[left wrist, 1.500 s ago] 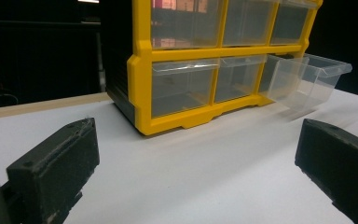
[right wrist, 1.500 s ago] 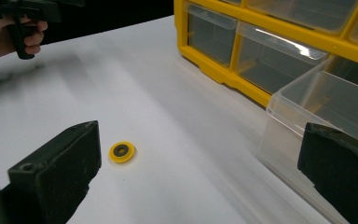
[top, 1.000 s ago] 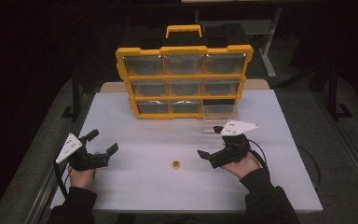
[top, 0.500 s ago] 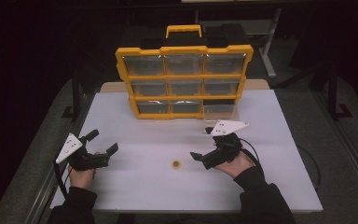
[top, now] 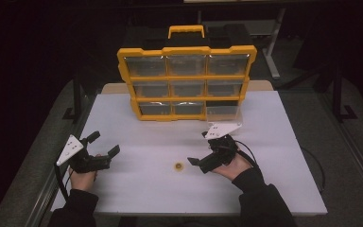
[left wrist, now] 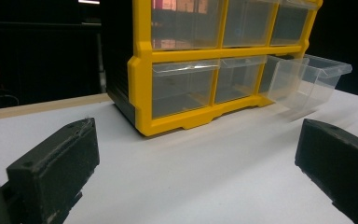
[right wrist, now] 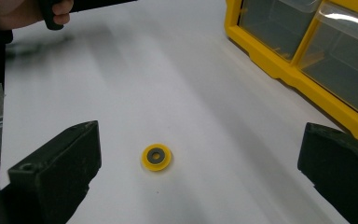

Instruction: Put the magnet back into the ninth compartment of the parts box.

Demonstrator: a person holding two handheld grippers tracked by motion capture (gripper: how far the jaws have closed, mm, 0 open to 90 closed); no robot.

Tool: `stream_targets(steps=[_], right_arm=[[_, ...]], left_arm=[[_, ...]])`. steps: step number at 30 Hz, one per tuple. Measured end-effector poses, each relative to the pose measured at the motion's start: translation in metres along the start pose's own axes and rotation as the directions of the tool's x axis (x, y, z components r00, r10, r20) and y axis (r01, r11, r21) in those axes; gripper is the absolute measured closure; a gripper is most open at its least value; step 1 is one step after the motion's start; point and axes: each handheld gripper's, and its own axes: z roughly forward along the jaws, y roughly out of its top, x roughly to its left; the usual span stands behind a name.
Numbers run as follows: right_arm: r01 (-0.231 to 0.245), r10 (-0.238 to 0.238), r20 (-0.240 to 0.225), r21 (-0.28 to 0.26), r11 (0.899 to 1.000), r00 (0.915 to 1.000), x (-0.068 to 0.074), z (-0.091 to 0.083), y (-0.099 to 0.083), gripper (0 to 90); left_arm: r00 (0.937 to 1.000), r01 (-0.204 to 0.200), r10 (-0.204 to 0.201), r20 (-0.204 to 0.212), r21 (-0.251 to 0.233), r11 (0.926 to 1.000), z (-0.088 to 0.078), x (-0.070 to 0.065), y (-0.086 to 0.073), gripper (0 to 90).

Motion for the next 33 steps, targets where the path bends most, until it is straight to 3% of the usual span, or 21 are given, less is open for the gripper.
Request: stream_targets(steps=[33], right_arm=[[0.017,-0.010,-0.058,0.128,0.992,0.9983,0.005,0.040,0.001,0.0]], left_arm=[[1.0000,-0.001,0.001,0.001,0.001,1.0000,0.000,0.000,0.000,0.0]])
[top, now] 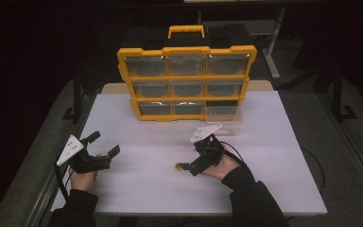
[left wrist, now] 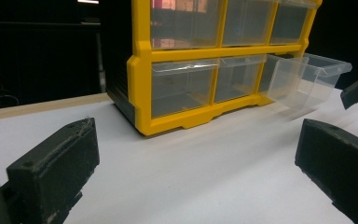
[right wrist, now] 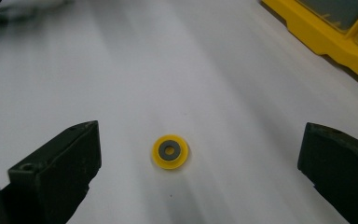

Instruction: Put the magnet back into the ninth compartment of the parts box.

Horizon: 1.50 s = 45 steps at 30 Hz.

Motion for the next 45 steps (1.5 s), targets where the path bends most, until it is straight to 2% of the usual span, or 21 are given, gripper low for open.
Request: stream_targets(steps=[3,15,25,35,38,41,43,45], right_arm=[[0.017,-0.017,-0.010,0.027,0.999,0.9998,0.003,0.005,0.000,0.0],[0.051,-0.048,-0.037,0.079,0.996,0.9982,0.007,0.020,0.003,0.0],[0.052,-0.047,-0.049,0.105,0.993,0.9977,0.007,0.030,0.005,0.0],[0.064,-0.054,-0.062,0.167,0.984,0.9966,0.008,0.044,0.003,0.0],[0.061,-0.048,-0.075,0.179,0.982,0.9960,0.008,0.045,0.002,5.6],[0.069,-0.057,-0.073,0.179,0.981,0.9957,0.008,0.045,0.002,6.9],[0.074,-0.059,-0.087,0.183,0.980,0.9945,0.009,0.047,0.003,12.5],[0.075,-0.058,-0.094,0.192,0.979,0.9939,0.010,0.048,0.003,13.2]], left_arm=[[1.0000,0.001,-0.001,-0.002,-0.001,1.0000,0.000,0.000,0.000,0.0],[1.0000,0.000,0.000,-0.001,-0.001,1.0000,0.000,0.000,0.000,0.0],[1.0000,0.001,-0.001,-0.003,-0.006,1.0000,0.000,0.000,0.000,0.0],[1.0000,0.001,-0.001,-0.002,-0.008,1.0000,-0.001,-0.001,0.000,0.0],[1.0000,0.002,-0.002,-0.002,-0.008,1.0000,-0.001,0.000,0.000,0.0],[1.0000,0.002,-0.002,-0.002,-0.009,1.0000,-0.001,0.000,0.000,0.0],[1.0000,0.001,-0.001,-0.002,-0.009,1.0000,-0.001,0.000,0.000,0.0],[1.0000,0.000,0.000,-0.003,-0.008,1.0000,-0.001,0.000,0.001,0.0]])
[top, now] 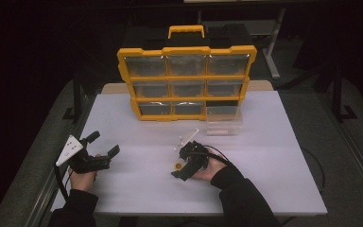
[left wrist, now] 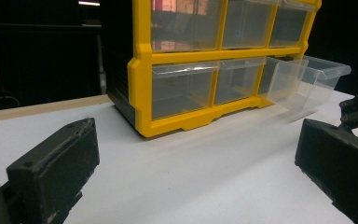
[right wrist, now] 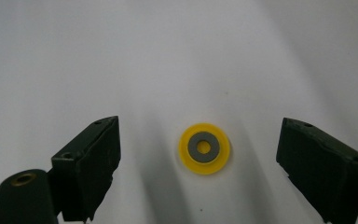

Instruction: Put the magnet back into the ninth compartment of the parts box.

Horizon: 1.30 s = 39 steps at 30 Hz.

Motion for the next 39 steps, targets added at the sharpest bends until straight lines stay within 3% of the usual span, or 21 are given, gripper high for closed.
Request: stream_targets(steps=[4,5,7,15,19,24,30,39], right_arm=[[0.007,-0.007,-0.009,0.013,1.000,0.9999,0.0013,0.0019,0.0006,15.9],[0.012,-0.012,-0.012,0.024,1.000,0.9999,0.0024,0.0031,0.0008,22.9],[0.015,-0.014,-0.011,0.027,1.000,0.9998,0.0024,0.0052,0.0008,25.9],[0.006,-0.007,0.017,0.041,0.999,0.9998,0.0021,0.0068,0.0012,34.0],[0.005,-0.008,0.045,0.078,0.997,0.9990,0.0032,0.0092,0.0004,43.5],[0.017,-0.021,0.062,0.072,0.997,0.9979,0.0039,0.0085,0.0006,57.9],[0.038,-0.042,0.070,0.066,0.997,0.9966,0.0056,0.0083,0.0009,61.2],[0.025,-0.028,0.064,0.045,0.999,0.9976,0.0063,0.0019,0.0022,61.5]], left_arm=[[1.0000,0.002,-0.002,0.000,-0.001,1.0000,0.0001,0.0000,0.0000,0.0],[1.0000,0.002,-0.002,0.001,-0.001,1.0000,0.0003,0.0000,-0.0001,0.0],[1.0000,0.002,-0.002,0.001,0.000,1.0000,0.0003,-0.0001,-0.0001,0.0],[1.0000,0.003,-0.003,0.000,0.000,1.0000,0.0002,0.0001,-0.0001,0.0],[1.0000,-0.004,0.004,0.000,0.006,1.0000,0.0004,0.0000,-0.0003,0.0],[1.0000,-0.003,0.003,0.000,0.004,1.0000,0.0004,0.0000,-0.0003,0.0],[1.0000,-0.001,0.001,0.000,0.002,1.0000,0.0005,-0.0001,-0.0004,0.0],[1.0000,-0.002,0.002,0.000,0.003,1.0000,0.0006,-0.0001,-0.0004,0.0]])
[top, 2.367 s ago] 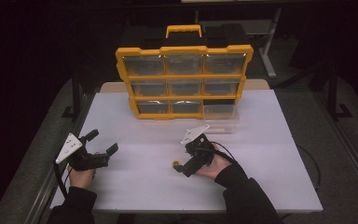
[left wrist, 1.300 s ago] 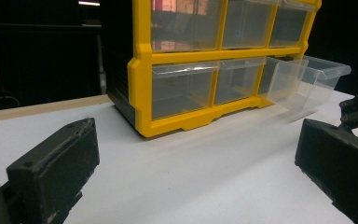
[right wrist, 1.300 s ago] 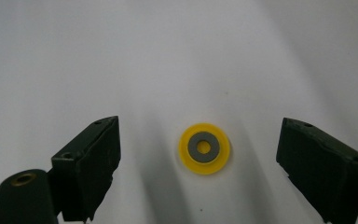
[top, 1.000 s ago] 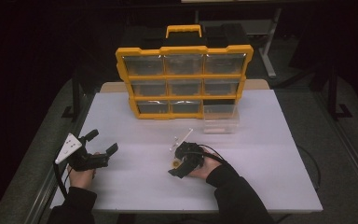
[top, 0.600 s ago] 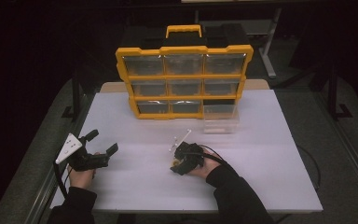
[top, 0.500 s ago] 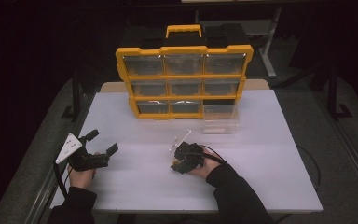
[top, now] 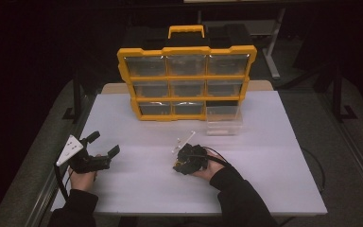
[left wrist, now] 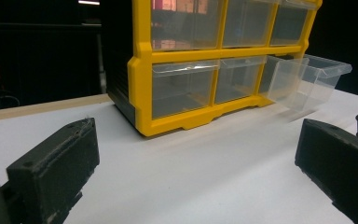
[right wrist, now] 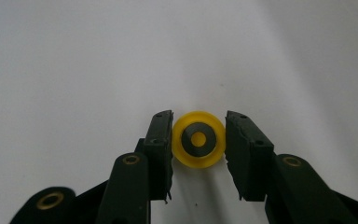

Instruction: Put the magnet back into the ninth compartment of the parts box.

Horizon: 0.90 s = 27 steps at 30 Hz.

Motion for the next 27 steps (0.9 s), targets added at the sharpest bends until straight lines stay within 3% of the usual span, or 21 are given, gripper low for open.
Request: stream_targets(steps=[27], right_arm=[[-0.023,0.022,-0.018,-0.045,0.999,0.9996,-0.007,-0.023,0.006,61.5]], left_arm=[[1.0000,0.000,0.000,-0.001,0.002,1.0000,0.000,0.000,0.000,0.0]])
